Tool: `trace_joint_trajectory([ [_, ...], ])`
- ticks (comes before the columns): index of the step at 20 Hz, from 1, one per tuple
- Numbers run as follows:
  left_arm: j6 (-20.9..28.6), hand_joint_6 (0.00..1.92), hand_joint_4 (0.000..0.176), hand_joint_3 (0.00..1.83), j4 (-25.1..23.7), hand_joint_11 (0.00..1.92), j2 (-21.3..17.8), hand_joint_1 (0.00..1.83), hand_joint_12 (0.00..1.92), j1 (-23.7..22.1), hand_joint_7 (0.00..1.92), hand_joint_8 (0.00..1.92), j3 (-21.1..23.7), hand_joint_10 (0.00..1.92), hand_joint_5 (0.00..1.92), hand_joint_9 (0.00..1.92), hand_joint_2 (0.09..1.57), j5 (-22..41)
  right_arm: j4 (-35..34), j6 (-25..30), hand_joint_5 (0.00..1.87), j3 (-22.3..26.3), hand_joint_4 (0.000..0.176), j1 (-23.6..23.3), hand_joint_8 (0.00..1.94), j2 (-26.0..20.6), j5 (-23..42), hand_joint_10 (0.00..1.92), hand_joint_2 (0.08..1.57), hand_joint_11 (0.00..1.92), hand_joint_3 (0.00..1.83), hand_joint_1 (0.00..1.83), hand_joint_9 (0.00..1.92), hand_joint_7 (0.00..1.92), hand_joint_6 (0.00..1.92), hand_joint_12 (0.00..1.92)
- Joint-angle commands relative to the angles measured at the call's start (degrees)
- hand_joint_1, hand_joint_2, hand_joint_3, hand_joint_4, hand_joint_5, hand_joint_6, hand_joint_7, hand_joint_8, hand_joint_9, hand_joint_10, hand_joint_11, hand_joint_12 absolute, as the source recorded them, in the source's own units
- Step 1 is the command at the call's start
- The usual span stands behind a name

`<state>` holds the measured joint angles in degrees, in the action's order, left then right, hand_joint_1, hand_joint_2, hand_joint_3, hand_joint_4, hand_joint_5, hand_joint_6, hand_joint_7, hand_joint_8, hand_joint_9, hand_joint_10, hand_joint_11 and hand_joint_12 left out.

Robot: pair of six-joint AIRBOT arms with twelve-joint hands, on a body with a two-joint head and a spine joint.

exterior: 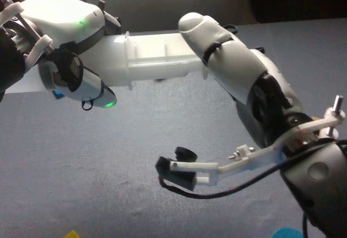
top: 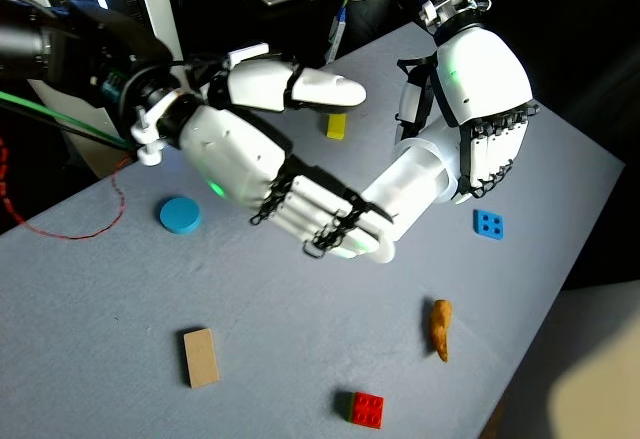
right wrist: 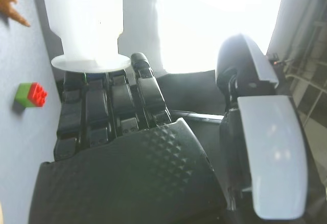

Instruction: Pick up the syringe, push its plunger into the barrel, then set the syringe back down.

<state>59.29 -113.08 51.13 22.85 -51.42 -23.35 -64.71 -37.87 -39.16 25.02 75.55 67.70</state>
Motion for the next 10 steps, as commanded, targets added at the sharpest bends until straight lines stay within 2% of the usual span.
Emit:
trace_joint_trajectory([
  [1, 1.4, 1.04, 0.0, 0.0, -2.9, 0.98, 0.6, 1.38, 0.99, -1.2, 0.9, 1.11, 0.6, 1.17, 0.83, 0.99, 1.13, 0.3, 9.9, 0.1, 0.14, 0.5, 0.0, -1.3, 0.0, 1.5, -5.1, 0.0, 1.14, 0.0, 0.0, 0.14, 0.08, 0.1, 0.0, 0.31],
  [2, 1.4, 1.01, 0.0, 0.0, -2.9, 0.96, 0.6, 1.38, 0.99, -1.2, 0.9, 1.11, 0.7, 1.2, 0.85, 0.97, 1.13, 0.3, 9.9, 0.0, 0.13, 0.4, 0.0, -1.6, 0.0, 2.0, -5.4, 0.0, 1.14, 0.0, 0.0, 0.13, 0.08, 0.09, 0.0, 0.31],
  [3, 1.4, 0.95, 0.0, 0.0, -2.9, 0.9, 0.6, 1.47, 1.36, -1.2, 0.88, 1.09, 0.7, 1.07, 0.88, 0.98, 1.11, 0.3, 9.9, 0.0, 0.13, 0.2, 0.0, -1.9, 0.0, 2.5, -5.8, 0.0, 1.15, 0.0, 0.0, 0.12, 0.08, 0.09, 0.0, 0.3],
  [4, 1.4, 1.04, 0.0, 0.0, -2.9, 0.93, 0.6, 1.4, 1.12, -1.2, 0.91, 1.08, 0.6, 1.12, 0.84, 1.0, 1.12, 0.3, 9.9, 0.0, 0.14, 0.1, 0.0, -2.1, 0.0, 3.0, -6.1, 0.0, 1.14, 0.0, 0.0, 0.13, 0.1, 0.1, 0.0, 0.34],
  [5, 1.4, 1.05, 0.0, 0.0, -2.9, 0.98, 0.6, 1.38, 1.0, -1.2, 0.92, 1.07, 0.6, 1.13, 0.85, 1.01, 1.12, 0.3, 9.9, 0.0, 0.14, 0.0, 0.0, -2.4, 0.0, 3.5, -6.2, 0.01, 1.15, 0.0, 0.0, 0.12, 0.11, 0.11, 0.0, 0.36],
  [6, 1.4, 0.98, 0.0, 0.0, -2.9, 0.9, 0.6, 1.47, 1.37, -1.2, 0.9, 1.05, 0.6, 1.03, 0.87, 1.0, 1.11, 0.3, 9.9, 0.0, 0.14, -0.1, 0.0, -2.5, 0.0, 4.0, -6.2, 0.01, 1.15, 0.0, 0.0, 0.12, 0.11, 0.12, 0.0, 0.36],
  [7, 1.4, 0.96, 0.0, 0.0, -2.9, 0.87, 0.6, 1.49, 1.45, -1.2, 0.9, 1.05, 0.6, 1.0, 0.87, 1.01, 1.1, 0.3, 10.2, 0.0, 0.14, -0.2, 0.0, -2.7, 0.0, 4.4, -6.4, 0.01, 1.15, 0.0, 0.0, 0.12, 0.11, 0.11, 0.0, 0.37],
  [8, 1.4, 0.99, 0.0, 0.0, -2.9, 0.87, 0.6, 1.49, 1.47, -1.2, 0.84, 1.14, 0.6, 1.06, 0.84, 0.97, 1.12, 0.3, 10.6, 0.0, 0.13, -0.4, 0.0, -2.8, 0.0, 4.9, -6.5, 0.0, 1.15, 0.0, 0.0, 0.1, 0.1, 0.1, 0.0, 0.35],
  [9, 1.4, 1.05, 0.0, 0.0, -2.9, 0.89, 0.6, 1.39, 1.18, -1.2, 0.85, 1.17, 0.6, 1.18, 0.84, 0.96, 1.14, 0.3, 11.0, 0.0, 0.12, -0.7, 0.0, -2.9, 0.0, 5.4, -6.6, 0.0, 1.15, 0.0, 0.0, 0.11, 0.1, 0.1, 0.0, 0.34],
  [10, 1.4, 0.99, 0.0, 0.0, -2.9, 0.92, 0.6, 1.38, 1.1, -1.2, 0.86, 1.16, 0.6, 1.2, 0.89, 0.96, 1.13, 0.3, 11.3, 0.1, 0.12, -0.9, 0.0, -3.1, 0.0, 5.9, -7.0, 0.0, 1.15, 0.0, 0.0, 0.13, 0.1, 0.1, 0.0, 0.34],
])
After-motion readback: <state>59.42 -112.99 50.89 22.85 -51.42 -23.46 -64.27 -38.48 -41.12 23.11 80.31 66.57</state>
